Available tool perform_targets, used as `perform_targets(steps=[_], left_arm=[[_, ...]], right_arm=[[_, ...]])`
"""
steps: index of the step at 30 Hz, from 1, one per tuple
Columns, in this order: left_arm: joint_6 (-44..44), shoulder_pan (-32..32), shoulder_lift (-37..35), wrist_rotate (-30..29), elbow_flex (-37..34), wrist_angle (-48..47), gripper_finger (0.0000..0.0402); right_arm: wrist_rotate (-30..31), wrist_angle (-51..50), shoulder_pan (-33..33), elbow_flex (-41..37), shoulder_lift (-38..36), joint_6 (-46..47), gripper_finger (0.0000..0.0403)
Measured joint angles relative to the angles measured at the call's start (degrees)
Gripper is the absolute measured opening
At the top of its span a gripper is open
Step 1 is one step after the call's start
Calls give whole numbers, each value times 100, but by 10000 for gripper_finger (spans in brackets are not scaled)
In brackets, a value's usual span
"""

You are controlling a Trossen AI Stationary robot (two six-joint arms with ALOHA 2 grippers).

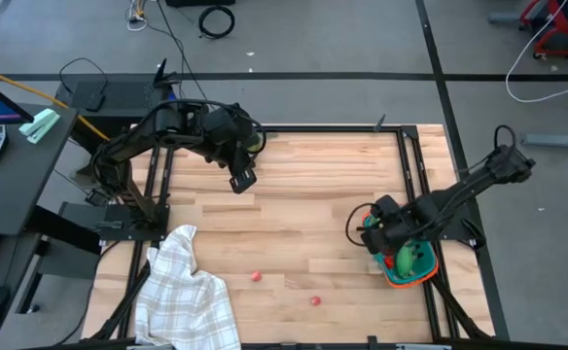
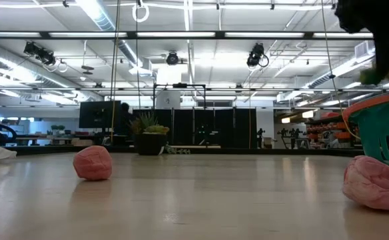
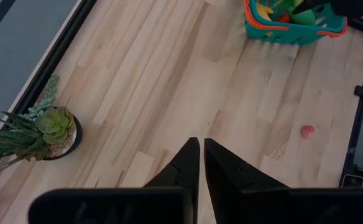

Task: Pick and placing Produce into tupperware
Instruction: Put the yellow pineapple into the blue basket

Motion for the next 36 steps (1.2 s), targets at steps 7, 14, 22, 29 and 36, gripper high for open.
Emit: perform_targets(steps=[7,14,22,29,36], left_arm=[[-3,-1,0,0,0,3,25],[-45,-2,0,0,0,11,34],[-43,0,0,0,0,81,26],[-45,-2,0,0,0,84,34],[-47,-1,0,0,0,87,26]], right_arm=[[-401,590,182,-976,11,736,200],[-450,1262,208,-1525,11,845,213],[-386,1253,203,-1607,15,410,228],[-365,1253,203,-1607,15,-44,248],[-366,1249,197,-1607,15,-56,273]])
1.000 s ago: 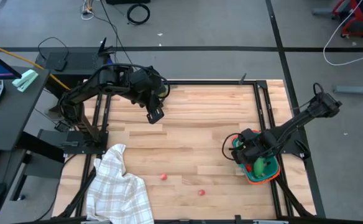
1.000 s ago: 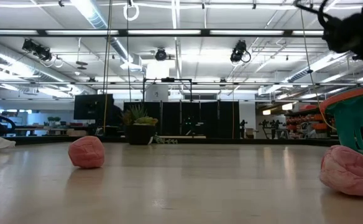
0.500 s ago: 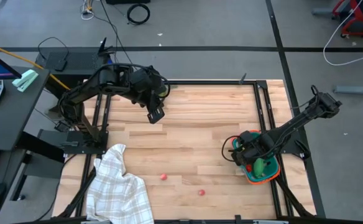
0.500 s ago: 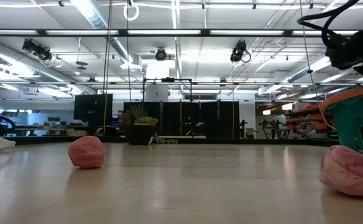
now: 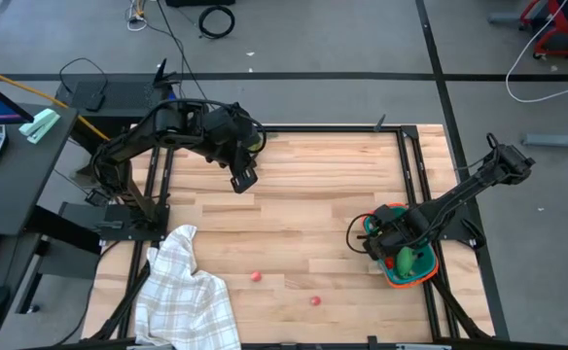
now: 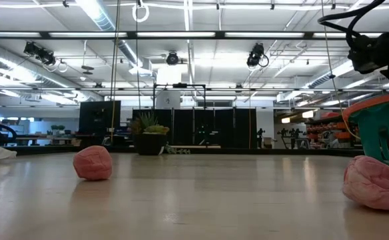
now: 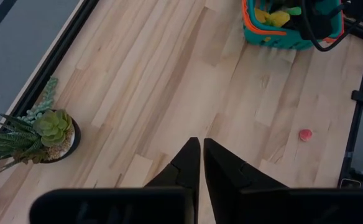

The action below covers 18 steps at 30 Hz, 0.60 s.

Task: Pick and placing Produce into tupperware
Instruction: Put the yellow pineapple into the blue basket, then put the left pink peach into the blue basket

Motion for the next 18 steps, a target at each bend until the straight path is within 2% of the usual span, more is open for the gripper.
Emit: perform_targets(steps=[4,9,13,18], left_arm=[[0,1,0,0,0,1,24],[3,-1,0,2,0,-77,39],[1,-6,44,3,-30,-300,67],[-53,-224,41,207,-577,-300,115]], right_arm=[[-1,-103,0,9,-28,-38,278],[-39,-764,0,369,-44,192,273],[-52,-1681,0,1085,-44,112,266],[-58,-2427,0,2438,-58,-52,259]])
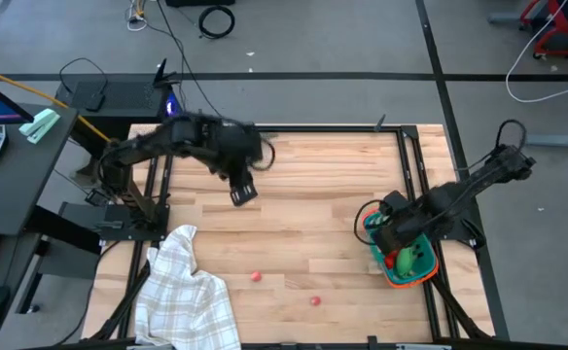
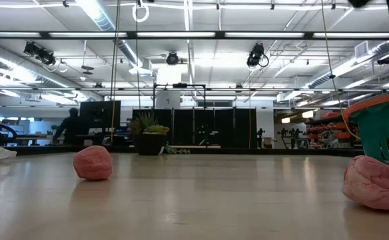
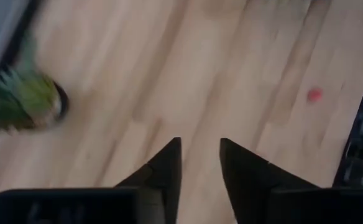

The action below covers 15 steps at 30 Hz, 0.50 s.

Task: Pick and placing Produce into tupperware
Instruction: Put the left pink peach into the blue basket

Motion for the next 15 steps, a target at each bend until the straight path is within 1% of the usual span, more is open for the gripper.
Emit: perform_targets(steps=[2,4,8,11,15], left_arm=[[-216,-163,-4,9,-394,4,135],[-442,-346,2,19,-874,-1,152],[-1306,-777,2,63,-1951,316,177],[-1803,-1157,2,431,-2740,1183,187],[-2526,-1689,2,820,-3799,2964,189]], right_arm=[[104,28,0,567,-7,-35,259],[391,69,4,1051,-7,-48,259],[1397,139,4,1785,-9,-257,259],[2023,234,2,2044,-12,-696,258],[2547,333,2,2084,-7,-1188,258]])
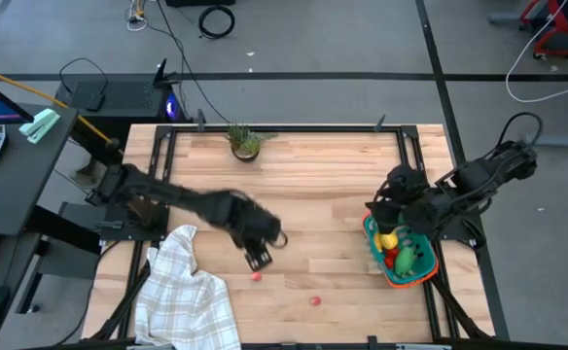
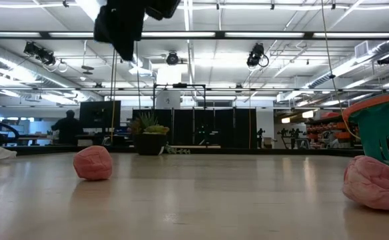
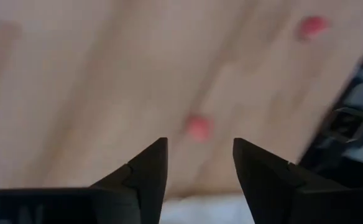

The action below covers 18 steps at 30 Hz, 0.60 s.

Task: Pick and placing Produce into tupperware
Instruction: Put the left pink peach into the blue basket

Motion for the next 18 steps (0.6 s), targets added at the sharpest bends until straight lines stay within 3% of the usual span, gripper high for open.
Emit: perform_targets(steps=[4,7,13,18], left_arm=[[-790,-460,0,43,-896,1828,190],[-1039,-719,0,-24,-1405,2634,188],[-1507,-1051,0,-265,-1838,2683,179],[-1036,-1303,200,-489,-1902,2707,178]], right_arm=[[148,11,0,-172,15,-198,257],[150,7,0,-265,63,-261,257],[231,7,0,-318,146,-860,256],[540,10,0,-318,173,-959,256]])
